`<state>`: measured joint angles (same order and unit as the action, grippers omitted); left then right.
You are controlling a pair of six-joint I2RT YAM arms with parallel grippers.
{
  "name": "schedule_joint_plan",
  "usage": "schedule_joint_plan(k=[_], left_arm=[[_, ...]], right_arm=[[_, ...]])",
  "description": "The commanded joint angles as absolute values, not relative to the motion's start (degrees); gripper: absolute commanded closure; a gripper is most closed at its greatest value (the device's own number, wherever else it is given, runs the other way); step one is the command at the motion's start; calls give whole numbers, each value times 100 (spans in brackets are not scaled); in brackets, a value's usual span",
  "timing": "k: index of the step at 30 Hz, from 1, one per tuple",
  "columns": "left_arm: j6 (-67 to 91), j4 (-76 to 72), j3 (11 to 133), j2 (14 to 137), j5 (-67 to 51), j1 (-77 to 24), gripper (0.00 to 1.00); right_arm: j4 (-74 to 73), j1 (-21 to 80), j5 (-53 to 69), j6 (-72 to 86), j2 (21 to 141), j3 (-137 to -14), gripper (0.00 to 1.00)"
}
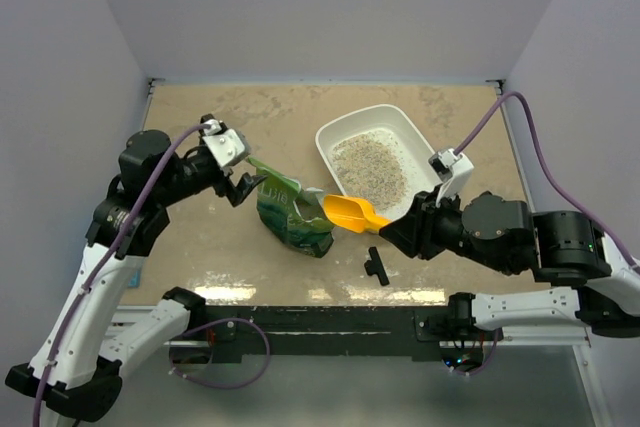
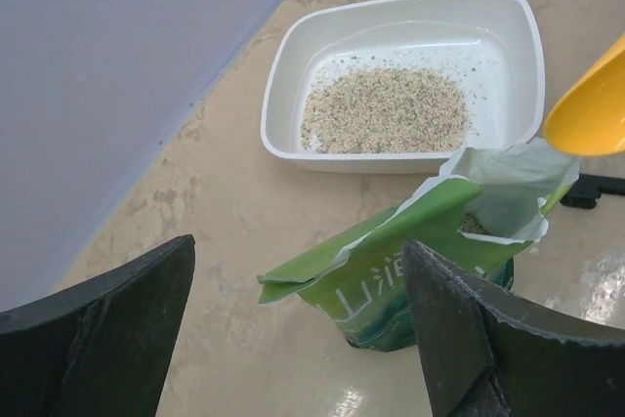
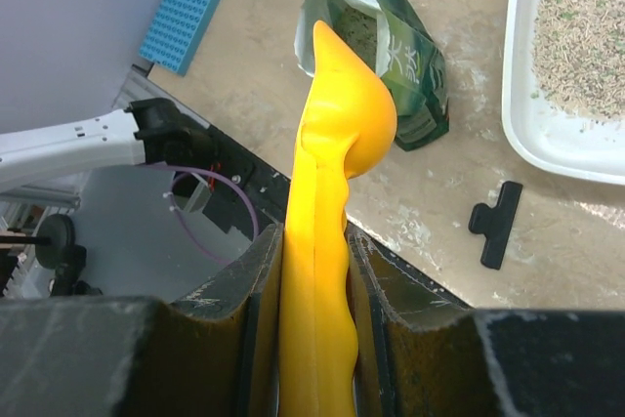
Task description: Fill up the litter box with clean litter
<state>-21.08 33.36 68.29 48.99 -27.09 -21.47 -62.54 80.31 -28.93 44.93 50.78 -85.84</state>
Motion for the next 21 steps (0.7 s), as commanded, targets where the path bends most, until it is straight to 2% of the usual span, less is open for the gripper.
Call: schedule_joint_plan(k=[1,11,21], left_arm=[[-3111,3199,6978,5255,-3373,-2153,8],[-4015,3638,7075,5625,-3858,-2171,7],[-4192,4140,7199,6143,-3806,-2355,8]], right_arm=[[-6381,8042,-2813,4799,4861,-8606,100],[-6065,8051,-2461,4992,4351,-8025,100],[-5730,8042,-2338,4869,4069,-7602,100]])
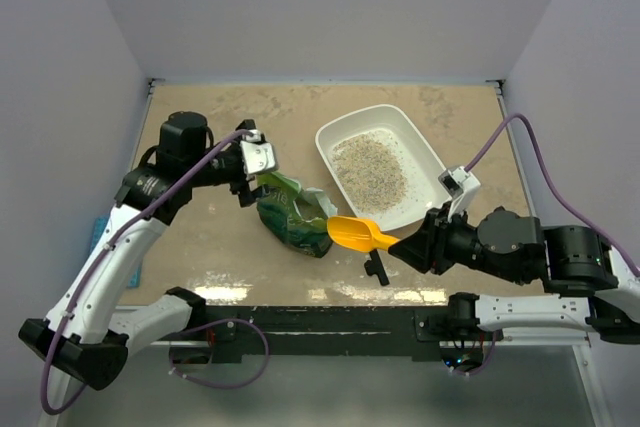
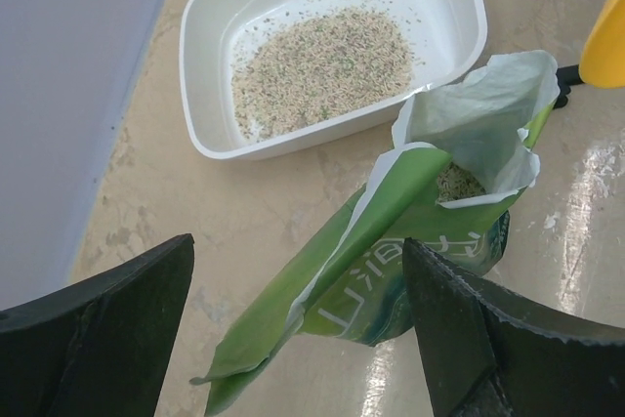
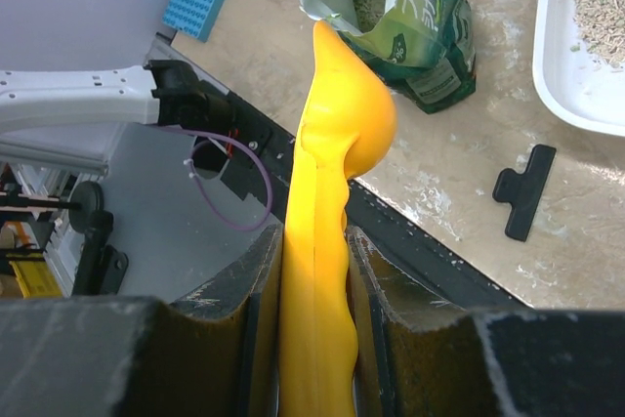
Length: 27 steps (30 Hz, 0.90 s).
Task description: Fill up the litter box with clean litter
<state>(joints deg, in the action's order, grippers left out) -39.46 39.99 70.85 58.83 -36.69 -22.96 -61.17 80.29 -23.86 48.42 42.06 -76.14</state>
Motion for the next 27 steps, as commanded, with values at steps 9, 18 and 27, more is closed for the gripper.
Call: schedule_joint_plan(k=[9,18,27], left_arm=[[-4272,4280,7137,6495,-3691,-2435,33],[-4096,4359,7417,6522,-3428,-2531,100],[-3411,4236,7655,5845,-2770,-2769,100]], right_arm=[[-5537,8042,-2250,4851,3929,-7559,100],[-5554,8051,-2487,4816,3972,-7707,100],[-5836,8042,-2830,4579,5034,-8674,100]])
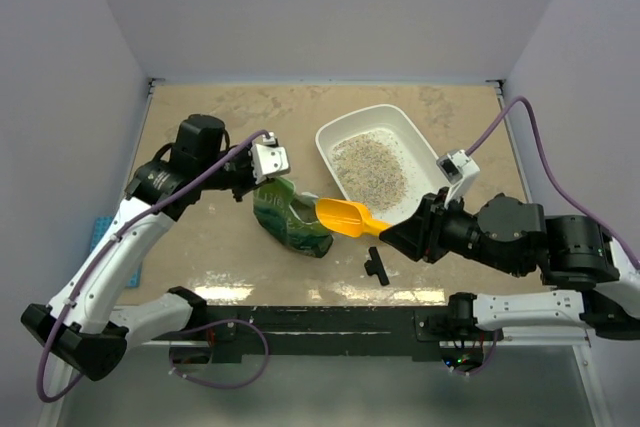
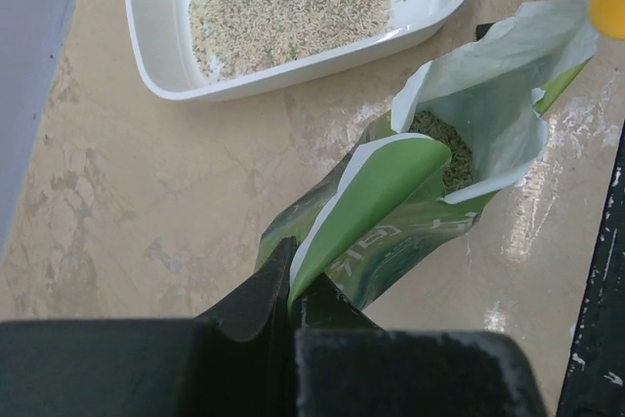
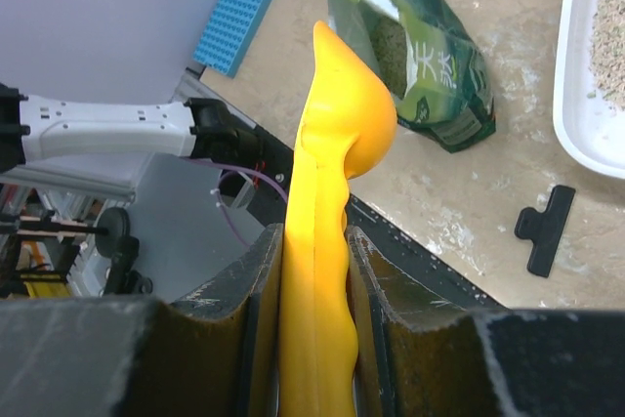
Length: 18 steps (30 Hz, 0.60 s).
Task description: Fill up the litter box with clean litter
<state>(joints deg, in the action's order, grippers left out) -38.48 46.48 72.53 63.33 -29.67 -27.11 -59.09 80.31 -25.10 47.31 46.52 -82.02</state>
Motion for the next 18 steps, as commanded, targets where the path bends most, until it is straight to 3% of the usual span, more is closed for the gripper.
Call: schedule_joint_plan(k=[1,18], left_arm=[[-3236,4228,7647,5766,-2673,-2777,100],[-2883,3868,6742,4844,-2610,-2795,100]], right_arm=[[-5871,8042,-2856,4579,5106,-8736,100],[-6073,8007,-2760,4728,6213,-9184,100]])
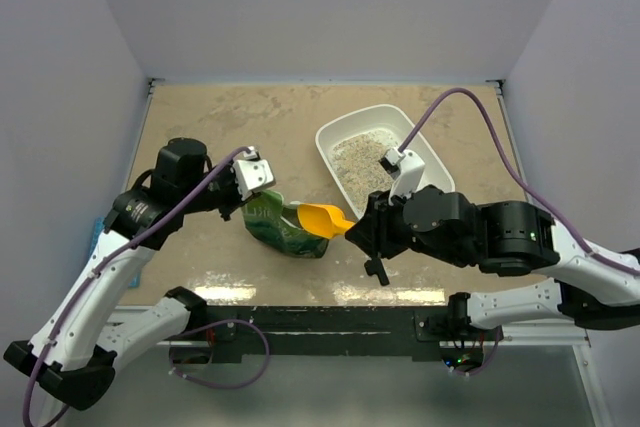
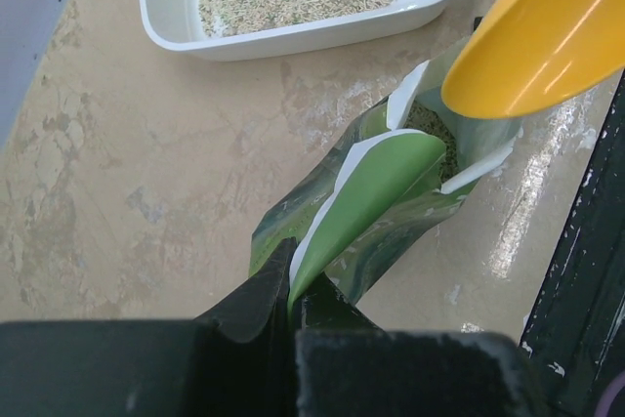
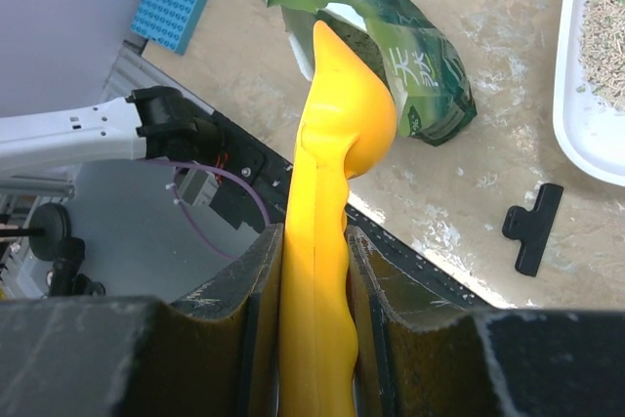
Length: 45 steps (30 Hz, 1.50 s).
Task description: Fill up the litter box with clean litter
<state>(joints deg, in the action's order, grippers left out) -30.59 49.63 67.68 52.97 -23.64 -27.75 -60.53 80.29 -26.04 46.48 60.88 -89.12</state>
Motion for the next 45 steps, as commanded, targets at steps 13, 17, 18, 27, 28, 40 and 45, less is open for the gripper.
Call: schedule_joint_plan(k=[13,17,18,27,28,40,45], left_arm=[[-2549,3332,6381,4570,-2997,-2795,100],[-2145,3287,6407,4701,-2760,-2795,100],[-1962,3296,6407,4711,-2708,-2795,100],[-1161,2927,6214,4368,-2646,-2821,100],[-1125,2875,6205,4359,-2646,-2821,100],[-448,2532,6153,4650,-2540,-2865,100],[-369,2452,5951,4597,-2470,-2883,100]], right_arm=[[-5469,7024,-1752,4255,6741,-8754,100],[-5273,6487,-1003,4017,7022,-8692,100],[-5326,6304,-871,3982,7179,-8727,100],[-6265,5739,-105,3727,8182,-9456,100],[-6362,5722,-114,3727,8339,-9631,100],[-6935,5396,255,3727,8947,-9713,100],[-6795,5405,255,3692,9263,-9563,100]])
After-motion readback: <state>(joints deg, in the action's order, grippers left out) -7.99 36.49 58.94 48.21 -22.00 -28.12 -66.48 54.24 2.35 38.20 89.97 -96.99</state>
